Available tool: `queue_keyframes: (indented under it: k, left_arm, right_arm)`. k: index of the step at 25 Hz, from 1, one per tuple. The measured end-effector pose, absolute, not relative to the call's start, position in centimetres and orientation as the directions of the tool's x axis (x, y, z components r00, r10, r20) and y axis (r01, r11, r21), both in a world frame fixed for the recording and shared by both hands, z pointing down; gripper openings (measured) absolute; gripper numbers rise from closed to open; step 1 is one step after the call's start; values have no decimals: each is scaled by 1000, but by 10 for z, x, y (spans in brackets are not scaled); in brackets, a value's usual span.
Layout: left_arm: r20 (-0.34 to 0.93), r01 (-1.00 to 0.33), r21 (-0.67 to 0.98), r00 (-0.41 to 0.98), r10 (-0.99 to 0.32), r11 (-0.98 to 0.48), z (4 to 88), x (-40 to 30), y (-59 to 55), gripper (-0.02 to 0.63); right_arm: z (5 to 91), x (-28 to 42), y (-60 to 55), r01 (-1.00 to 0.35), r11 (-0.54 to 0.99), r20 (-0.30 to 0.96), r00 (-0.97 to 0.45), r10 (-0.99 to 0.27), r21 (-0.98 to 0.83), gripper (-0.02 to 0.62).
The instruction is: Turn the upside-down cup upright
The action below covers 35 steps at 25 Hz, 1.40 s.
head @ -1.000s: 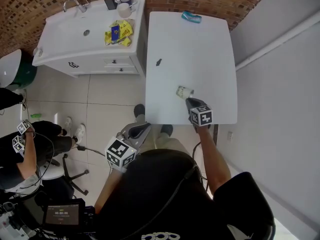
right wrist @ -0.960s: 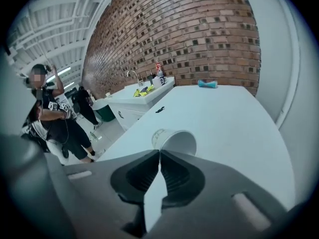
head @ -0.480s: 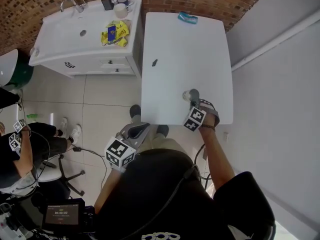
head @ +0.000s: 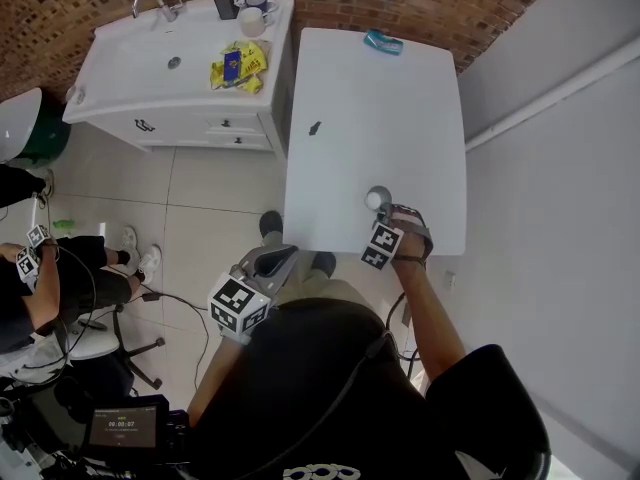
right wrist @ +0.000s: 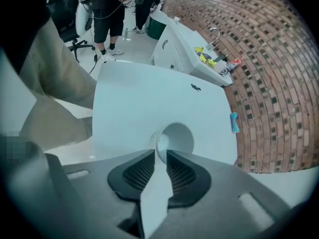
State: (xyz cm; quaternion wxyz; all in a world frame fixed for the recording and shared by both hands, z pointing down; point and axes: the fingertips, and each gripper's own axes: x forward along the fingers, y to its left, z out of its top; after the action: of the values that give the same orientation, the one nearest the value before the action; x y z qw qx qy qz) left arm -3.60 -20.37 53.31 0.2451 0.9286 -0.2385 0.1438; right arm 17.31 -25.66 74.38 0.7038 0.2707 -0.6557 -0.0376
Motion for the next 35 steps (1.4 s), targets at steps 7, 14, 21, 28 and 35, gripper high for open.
queue_keyframes:
  k: [7,14,21,28,35]
  left_arm:
    - [376,-494,373,854,-359,-785,527,-29,-203,15]
    - [377,-447,363,873,-310,-818,522,-2,-186,15]
    - [408,-394,377,883,-231,-838,524,20,-149,15]
    - [409,-325,358,897,-166,-876,516,22,-122,15]
    - [364,-285,330,918,-158,-900,499,9,-77,15]
  right_arm:
    - [696,167,-254,-554,703,847,7,-531,445,69]
    - [640,146,-218,-696,613,760,-149,-632,374,67]
    - [618,113,-169,-742,598,707,-246,-664,303,21]
    - [604,99,-135,-744,594,686,-260,-680,307,-8]
    - [574,89,-85,-762,558,670,-228,-706,328,-8]
